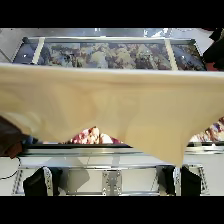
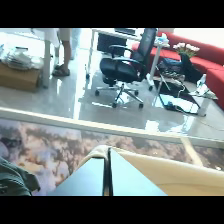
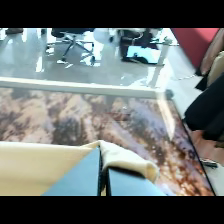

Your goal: Fold the shirts.

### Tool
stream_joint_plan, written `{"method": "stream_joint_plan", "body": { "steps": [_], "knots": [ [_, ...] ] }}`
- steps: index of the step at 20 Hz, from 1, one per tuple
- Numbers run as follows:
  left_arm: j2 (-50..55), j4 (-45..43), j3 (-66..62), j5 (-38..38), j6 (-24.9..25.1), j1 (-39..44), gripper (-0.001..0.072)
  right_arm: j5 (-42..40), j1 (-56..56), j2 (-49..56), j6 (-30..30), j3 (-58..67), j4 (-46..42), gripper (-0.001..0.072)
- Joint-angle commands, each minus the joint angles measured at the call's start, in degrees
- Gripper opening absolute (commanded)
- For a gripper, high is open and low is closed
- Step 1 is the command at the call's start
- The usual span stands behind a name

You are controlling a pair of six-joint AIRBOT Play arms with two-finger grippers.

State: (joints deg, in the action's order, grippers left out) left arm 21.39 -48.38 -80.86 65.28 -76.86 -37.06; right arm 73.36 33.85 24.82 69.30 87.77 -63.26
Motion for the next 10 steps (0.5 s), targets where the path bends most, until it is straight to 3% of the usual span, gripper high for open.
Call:
{"method": "stream_joint_plan", "body": {
  "steps": [1,7,10],
  "knots": [
    [7.8,-7.1,-9.4,4.2,-1.3,3.0,0.0011,1.4,0.0,7.4,0.8,4.5,-1.2,0.0007],
    [22.1,3.4,-9.1,10.6,1.4,5.3,0.0011,6.8,-0.4,27.2,-0.3,4.5,21.4,0.0008],
    [30.7,-2.3,-9.1,13.0,1.4,13.0,0.0011,7.4,-5.1,35.8,-0.9,4.0,18.8,0.0008]
  ]
}}
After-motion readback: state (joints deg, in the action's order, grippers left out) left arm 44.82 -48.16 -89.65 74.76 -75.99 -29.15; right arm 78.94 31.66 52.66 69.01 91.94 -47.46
